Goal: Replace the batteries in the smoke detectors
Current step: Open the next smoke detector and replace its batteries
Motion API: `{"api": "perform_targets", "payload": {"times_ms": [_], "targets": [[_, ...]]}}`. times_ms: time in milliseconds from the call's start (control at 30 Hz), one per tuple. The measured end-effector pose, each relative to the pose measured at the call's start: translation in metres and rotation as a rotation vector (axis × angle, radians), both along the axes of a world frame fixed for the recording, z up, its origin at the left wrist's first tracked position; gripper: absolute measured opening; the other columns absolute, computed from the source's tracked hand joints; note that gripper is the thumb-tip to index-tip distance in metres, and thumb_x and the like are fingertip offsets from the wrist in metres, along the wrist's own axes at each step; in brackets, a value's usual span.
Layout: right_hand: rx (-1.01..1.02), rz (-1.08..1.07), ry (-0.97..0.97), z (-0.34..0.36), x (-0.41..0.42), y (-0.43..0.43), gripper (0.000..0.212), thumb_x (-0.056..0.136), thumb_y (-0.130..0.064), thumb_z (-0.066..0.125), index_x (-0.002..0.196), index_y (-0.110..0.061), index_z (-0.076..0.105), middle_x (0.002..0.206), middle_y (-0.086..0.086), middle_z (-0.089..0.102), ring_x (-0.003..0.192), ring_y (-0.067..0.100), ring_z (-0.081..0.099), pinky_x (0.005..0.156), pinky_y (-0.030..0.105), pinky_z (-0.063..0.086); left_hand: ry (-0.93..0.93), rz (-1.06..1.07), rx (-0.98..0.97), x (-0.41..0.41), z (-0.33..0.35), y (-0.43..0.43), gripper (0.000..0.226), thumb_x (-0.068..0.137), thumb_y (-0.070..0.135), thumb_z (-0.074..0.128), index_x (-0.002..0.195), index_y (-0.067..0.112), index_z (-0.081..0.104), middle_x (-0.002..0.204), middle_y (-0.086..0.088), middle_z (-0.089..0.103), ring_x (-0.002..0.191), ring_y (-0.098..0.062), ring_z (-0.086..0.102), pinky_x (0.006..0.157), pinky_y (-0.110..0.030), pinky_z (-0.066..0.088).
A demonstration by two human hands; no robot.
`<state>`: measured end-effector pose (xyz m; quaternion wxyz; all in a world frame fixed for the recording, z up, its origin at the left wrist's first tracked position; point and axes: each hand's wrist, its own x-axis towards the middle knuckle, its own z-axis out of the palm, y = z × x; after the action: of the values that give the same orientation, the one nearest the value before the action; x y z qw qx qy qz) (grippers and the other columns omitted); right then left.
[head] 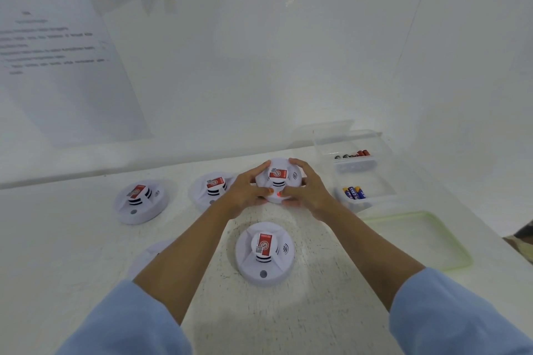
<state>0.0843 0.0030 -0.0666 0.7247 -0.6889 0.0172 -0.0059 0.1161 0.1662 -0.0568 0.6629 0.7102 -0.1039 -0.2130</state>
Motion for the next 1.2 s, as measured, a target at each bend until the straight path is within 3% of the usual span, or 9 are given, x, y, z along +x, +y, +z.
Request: {"api": "perform_targets", "payload": {"times_ms": [167,300,367,733,1067,1200], "targets": [[0.023,0.021,0.03,0.002,-0.003,-0.001,0.066,0.075,0.008,0.068,0.129,-0.021,0.042,0.105,-0.005,0.053,0.087,0.01,0.056,0.056,0.024,0.057,0.006,-0.003,-0.012,0.0,0.0,0.0,0.069,0.084,-0.004,0.061,0.141,0.026,0.037,0.133,-0.005,0.051,0.11,-0.022,0.054,0.076,-0.024,0.056],[0.146,0.023,0.17,0.007,-0.001,-0.005,0.053,0.082,0.004,0.057,0.12,-0.033,0.05,0.113,0.007,0.056,0.093,0.027,0.061,0.068,0.037,0.059,0.0,-0.003,-0.027,0.001,0.0,-0.001,0.068,0.084,-0.005,0.06,0.141,0.024,0.036,0.134,-0.006,0.049,0.112,-0.023,0.053,0.077,-0.025,0.056],[0.228,-0.002,0.236,0.011,0.0,-0.005,0.046,0.084,0.005,0.048,0.113,-0.031,0.056,0.113,0.006,0.056,0.095,0.033,0.06,0.065,0.036,0.059,-0.003,0.002,-0.036,0.001,-0.001,-0.002,0.068,0.084,-0.005,0.06,0.141,0.022,0.036,0.135,-0.007,0.048,0.111,-0.023,0.053,0.076,-0.025,0.056],[0.182,-0.049,0.19,0.016,-0.001,-0.009,0.044,0.086,0.004,0.042,0.114,-0.025,0.058,0.104,0.001,0.06,0.089,0.029,0.062,0.073,0.044,0.057,0.034,-0.015,-0.111,0.002,-0.003,-0.006,0.064,0.087,-0.003,0.056,0.142,0.021,0.034,0.13,-0.001,0.05,0.113,-0.021,0.052,0.084,-0.027,0.053],[0.143,-0.097,0.181,0.017,0.001,-0.008,0.043,0.087,0.004,0.039,0.112,-0.024,0.058,0.103,-0.001,0.057,0.087,0.026,0.06,0.073,0.045,0.057,0.001,-0.02,-0.085,0.004,-0.003,-0.009,0.059,0.091,-0.003,0.051,0.142,0.02,0.035,0.127,0.001,0.049,0.101,-0.012,0.056,0.077,-0.02,0.053],[0.142,-0.113,0.173,0.016,0.0,-0.009,0.043,0.087,0.004,0.039,0.114,-0.023,0.058,0.101,-0.001,0.058,0.086,0.025,0.06,0.074,0.047,0.056,-0.023,-0.021,-0.074,0.005,-0.004,-0.011,0.058,0.09,-0.001,0.052,0.142,0.018,0.035,0.128,0.001,0.048,0.108,-0.016,0.052,0.077,-0.018,0.054]]}}
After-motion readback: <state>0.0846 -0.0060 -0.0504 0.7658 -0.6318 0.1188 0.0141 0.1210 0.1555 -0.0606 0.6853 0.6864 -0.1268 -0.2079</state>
